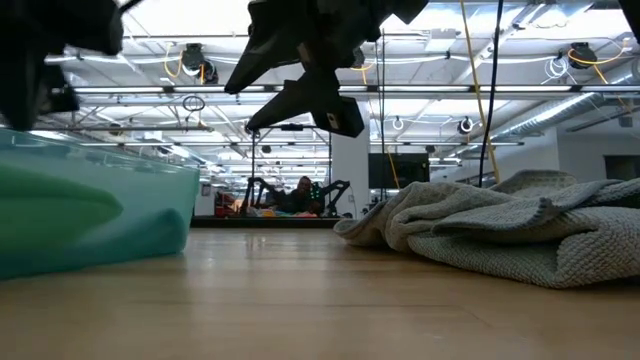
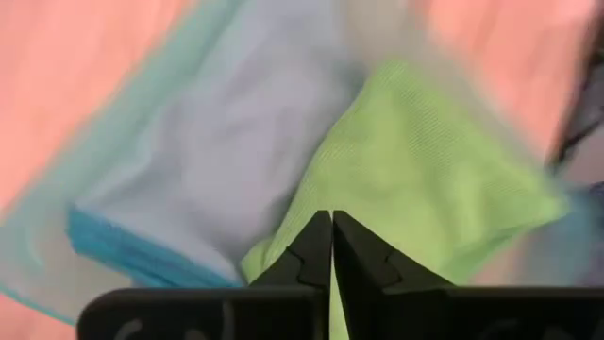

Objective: Fold microfiber towels
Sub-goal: Adjust the green bin, then fold the top gray microfiber cloth

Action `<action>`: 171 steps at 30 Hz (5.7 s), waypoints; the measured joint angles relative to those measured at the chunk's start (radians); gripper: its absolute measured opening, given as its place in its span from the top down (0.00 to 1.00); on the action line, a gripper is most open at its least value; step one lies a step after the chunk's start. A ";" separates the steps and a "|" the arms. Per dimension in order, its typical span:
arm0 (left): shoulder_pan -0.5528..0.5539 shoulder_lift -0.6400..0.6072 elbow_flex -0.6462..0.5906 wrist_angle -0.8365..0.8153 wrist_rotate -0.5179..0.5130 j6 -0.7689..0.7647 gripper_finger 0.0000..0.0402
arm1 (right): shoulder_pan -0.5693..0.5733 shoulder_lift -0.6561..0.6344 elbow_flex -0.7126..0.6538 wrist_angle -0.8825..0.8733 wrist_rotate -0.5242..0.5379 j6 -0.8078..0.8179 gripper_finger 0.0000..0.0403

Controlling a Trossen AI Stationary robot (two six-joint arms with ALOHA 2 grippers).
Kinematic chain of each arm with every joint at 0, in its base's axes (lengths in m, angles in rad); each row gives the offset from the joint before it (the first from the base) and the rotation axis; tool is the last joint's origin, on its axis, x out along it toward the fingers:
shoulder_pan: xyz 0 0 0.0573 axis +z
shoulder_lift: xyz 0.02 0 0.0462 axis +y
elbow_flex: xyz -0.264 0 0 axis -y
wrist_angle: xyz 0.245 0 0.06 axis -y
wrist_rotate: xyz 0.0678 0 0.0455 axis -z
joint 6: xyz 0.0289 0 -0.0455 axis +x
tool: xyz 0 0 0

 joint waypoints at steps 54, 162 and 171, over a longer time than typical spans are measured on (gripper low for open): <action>0.732 -0.055 0.145 -0.066 -0.035 0.952 0.84 | -0.163 -0.274 -0.001 -0.631 0.160 0.058 0.64; 0.203 0.421 0.568 0.543 -0.498 0.507 0.34 | 0.024 -0.917 -0.500 0.075 0.092 -0.067 1.00; 0.236 0.530 0.567 0.606 -0.418 0.492 0.42 | -0.034 -0.970 -0.506 0.073 -0.055 -0.147 1.00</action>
